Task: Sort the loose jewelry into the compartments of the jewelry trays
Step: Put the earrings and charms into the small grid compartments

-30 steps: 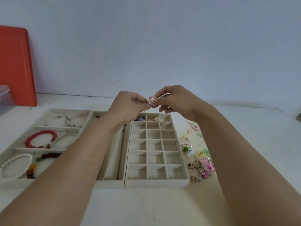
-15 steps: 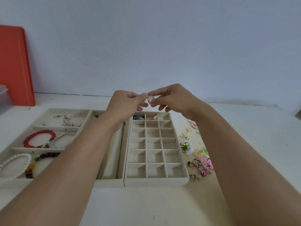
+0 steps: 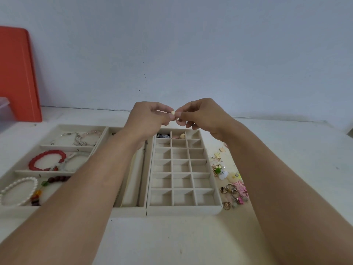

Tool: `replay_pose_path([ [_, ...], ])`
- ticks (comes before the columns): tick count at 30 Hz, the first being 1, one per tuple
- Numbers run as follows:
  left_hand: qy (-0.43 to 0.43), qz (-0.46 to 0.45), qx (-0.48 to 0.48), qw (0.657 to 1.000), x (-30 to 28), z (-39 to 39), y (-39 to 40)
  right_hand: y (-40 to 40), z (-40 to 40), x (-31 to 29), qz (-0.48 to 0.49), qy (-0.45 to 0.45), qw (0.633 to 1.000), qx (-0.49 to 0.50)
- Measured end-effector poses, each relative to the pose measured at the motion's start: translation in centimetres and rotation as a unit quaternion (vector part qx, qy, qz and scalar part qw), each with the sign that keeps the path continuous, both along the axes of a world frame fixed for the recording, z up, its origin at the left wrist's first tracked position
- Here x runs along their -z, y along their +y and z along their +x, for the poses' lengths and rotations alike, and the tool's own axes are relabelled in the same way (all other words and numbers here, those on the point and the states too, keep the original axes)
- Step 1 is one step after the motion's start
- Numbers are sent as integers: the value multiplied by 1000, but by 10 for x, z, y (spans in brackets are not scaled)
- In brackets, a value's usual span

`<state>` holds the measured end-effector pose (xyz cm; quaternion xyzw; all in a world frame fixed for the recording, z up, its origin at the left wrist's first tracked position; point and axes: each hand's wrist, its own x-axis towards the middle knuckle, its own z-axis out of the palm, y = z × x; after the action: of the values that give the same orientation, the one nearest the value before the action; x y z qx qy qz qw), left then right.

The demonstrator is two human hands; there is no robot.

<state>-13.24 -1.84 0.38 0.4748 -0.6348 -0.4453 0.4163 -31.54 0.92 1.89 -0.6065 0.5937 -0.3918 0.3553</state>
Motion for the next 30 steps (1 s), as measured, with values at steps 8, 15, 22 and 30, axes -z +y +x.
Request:
replay_pose_path([
  [8, -48, -13, 10, 999, 8, 0, -3, -2, 0, 13, 11, -39, 998, -38],
  [15, -47, -3, -7, 999, 6, -2, -4, -4, 3, 14, 0, -42, 998, -42],
  [22, -32, -33, -46, 998, 6, -5, -4, -10, 3, 29, 6, 81, 996, 25],
  [30, -30, -33, -38, 998, 2, -3, -3, -15, 17, 39, -8, 154, 987, 43],
])
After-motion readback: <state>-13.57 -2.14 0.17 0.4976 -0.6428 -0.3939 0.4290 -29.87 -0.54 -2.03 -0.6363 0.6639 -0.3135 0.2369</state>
